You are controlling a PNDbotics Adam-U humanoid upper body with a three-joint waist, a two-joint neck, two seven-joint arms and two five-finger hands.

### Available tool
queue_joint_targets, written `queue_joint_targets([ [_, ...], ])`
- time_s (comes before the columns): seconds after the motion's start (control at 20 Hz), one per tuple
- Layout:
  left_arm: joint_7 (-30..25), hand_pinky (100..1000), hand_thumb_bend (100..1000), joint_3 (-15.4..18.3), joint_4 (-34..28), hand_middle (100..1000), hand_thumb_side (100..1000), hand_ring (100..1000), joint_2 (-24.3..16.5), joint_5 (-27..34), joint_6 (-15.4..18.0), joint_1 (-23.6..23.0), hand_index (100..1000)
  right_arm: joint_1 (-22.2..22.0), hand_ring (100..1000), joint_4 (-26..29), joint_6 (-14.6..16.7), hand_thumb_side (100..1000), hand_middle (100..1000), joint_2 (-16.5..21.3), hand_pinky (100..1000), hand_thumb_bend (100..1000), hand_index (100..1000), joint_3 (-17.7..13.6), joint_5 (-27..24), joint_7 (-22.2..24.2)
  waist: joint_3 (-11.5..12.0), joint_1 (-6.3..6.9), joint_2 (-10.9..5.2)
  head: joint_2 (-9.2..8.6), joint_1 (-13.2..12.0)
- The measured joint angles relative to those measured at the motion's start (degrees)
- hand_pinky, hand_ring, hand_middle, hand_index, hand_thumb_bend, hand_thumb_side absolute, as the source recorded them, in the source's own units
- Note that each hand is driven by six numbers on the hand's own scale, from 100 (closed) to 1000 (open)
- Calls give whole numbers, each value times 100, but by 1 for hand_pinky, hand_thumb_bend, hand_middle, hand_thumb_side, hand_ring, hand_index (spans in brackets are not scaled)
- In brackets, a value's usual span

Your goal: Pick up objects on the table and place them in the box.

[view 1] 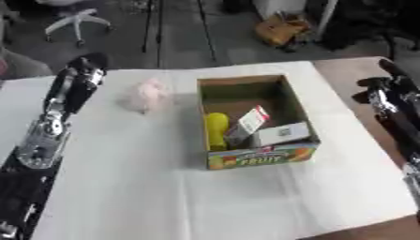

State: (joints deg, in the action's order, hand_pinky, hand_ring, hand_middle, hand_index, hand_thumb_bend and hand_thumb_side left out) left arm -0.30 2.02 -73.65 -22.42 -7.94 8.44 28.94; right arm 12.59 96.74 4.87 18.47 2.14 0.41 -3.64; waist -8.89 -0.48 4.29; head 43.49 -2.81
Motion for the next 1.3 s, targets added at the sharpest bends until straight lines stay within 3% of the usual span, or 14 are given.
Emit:
queue_joint_targets([
  [0.25,159,656,463,160,-423,800,855,714,-77,38,-258,-207,863,0,628,0,19,537,686,0,719,100,1000,0,-3,40,19,0,6,-10,4],
  [0.6,289,654,440,298,-523,796,869,711,-78,38,-541,-261,857,1,627,0,35,538,686,1,719,100,999,-2,-20,84,20,-11,18,-31,-1],
  [1.3,257,651,434,342,-511,794,874,707,-78,12,-614,-261,854,2,626,0,50,543,685,1,718,100,999,-31,-28,126,30,0,35,-31,27],
])
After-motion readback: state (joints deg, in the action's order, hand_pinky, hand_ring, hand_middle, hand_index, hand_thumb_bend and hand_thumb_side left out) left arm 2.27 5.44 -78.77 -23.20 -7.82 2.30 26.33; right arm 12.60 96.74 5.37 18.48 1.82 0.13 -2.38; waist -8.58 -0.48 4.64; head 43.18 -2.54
